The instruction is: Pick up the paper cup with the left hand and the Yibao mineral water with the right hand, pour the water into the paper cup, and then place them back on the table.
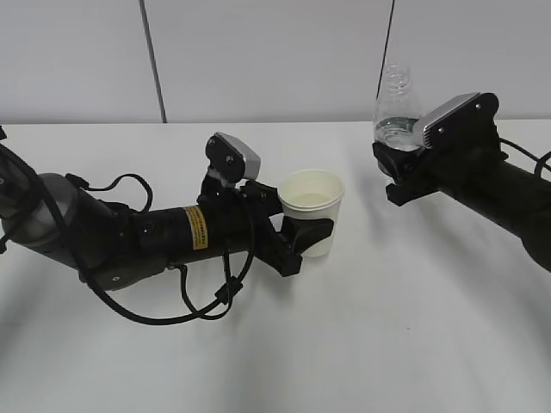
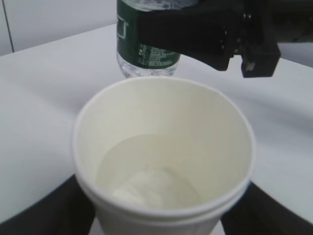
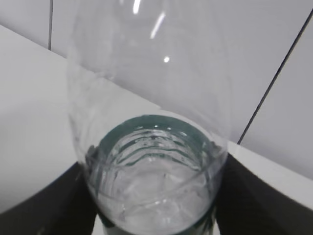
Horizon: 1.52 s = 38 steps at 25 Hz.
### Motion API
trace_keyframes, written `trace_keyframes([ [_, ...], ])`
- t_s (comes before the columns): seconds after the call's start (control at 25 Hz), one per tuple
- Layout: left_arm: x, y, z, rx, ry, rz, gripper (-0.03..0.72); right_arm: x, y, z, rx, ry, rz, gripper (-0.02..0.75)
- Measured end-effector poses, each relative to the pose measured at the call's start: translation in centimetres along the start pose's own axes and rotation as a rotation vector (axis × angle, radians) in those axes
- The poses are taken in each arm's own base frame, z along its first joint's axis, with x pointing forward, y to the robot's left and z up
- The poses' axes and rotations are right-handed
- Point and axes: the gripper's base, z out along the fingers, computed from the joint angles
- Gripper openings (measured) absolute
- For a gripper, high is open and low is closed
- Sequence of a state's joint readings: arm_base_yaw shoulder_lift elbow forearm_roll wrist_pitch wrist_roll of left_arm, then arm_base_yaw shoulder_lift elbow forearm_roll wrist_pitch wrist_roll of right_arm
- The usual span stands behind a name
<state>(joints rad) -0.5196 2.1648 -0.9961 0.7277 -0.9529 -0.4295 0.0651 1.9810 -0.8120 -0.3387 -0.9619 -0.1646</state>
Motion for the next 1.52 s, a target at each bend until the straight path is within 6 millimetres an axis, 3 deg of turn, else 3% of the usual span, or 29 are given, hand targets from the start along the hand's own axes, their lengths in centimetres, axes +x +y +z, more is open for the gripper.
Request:
trace_keyframes([
  [0.44, 0.0, 1.9, -0.9, -0.074, -0.011, -0.031, 0.451, 3.3, 1.1, 0.6, -0.017, 0.032, 0.264, 0.472],
  [1.52, 1.4, 10.8, -7.3, -0.369, 0.05, -0.112, 0.451, 3.4, 1.7, 0.7, -0.068, 0.021, 0.335, 0.472],
])
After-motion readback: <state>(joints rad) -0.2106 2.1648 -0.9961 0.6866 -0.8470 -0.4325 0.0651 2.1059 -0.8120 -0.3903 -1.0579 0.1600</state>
